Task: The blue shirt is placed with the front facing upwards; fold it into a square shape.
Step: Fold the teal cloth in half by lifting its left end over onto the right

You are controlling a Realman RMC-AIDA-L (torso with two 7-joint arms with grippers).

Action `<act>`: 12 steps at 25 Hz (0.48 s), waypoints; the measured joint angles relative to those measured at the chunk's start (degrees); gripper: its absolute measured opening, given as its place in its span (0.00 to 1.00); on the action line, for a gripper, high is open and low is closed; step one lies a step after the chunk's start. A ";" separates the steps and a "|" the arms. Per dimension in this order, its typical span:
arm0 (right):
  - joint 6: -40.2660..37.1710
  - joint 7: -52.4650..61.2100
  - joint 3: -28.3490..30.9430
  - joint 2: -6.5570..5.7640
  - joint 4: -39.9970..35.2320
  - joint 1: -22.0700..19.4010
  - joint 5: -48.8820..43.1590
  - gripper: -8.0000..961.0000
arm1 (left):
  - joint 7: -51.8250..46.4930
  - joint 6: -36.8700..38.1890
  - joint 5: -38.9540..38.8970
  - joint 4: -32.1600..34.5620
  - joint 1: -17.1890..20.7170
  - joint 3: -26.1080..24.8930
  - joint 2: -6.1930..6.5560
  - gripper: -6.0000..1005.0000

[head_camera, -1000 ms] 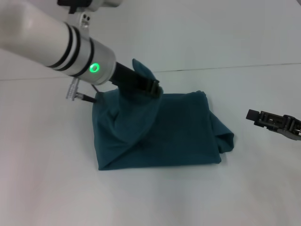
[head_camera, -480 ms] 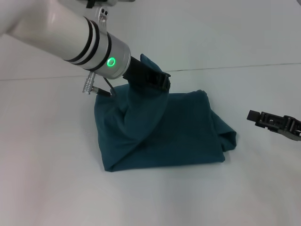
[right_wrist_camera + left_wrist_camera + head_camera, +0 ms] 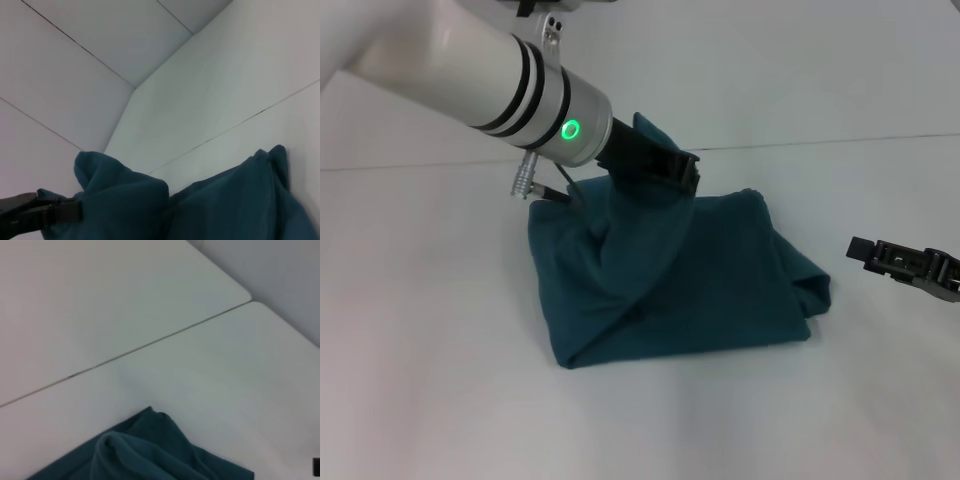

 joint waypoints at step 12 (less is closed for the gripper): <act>0.55 -0.05 0.00 0.00 0.06 0.29 -0.88 0.70 | 6.92 -3.26 -13.06 1.12 1.27 1.70 -0.19 0.33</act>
